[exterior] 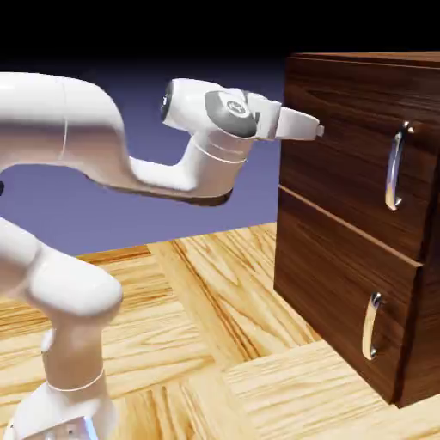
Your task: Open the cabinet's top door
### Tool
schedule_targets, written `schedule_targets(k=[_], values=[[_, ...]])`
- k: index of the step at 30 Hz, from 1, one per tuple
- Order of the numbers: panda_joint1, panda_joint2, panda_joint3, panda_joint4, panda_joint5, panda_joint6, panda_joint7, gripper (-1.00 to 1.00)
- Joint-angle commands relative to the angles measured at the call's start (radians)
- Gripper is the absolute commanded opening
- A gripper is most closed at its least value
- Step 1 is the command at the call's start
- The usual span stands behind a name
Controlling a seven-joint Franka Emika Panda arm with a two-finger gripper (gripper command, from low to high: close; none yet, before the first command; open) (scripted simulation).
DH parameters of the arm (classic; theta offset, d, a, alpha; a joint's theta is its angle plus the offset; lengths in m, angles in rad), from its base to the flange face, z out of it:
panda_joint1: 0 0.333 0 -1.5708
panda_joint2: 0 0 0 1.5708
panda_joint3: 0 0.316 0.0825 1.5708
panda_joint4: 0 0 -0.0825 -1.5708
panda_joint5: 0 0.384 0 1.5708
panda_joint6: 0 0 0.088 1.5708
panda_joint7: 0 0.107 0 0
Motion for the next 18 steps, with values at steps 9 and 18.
schedule_targets(k=[9,18], values=[[0.14,-0.052,-0.16,0.088,-0.391,-0.005,0.282,0.0],[0.28,-0.103,-0.32,0.176,-0.783,-0.01,0.564,0.0]])
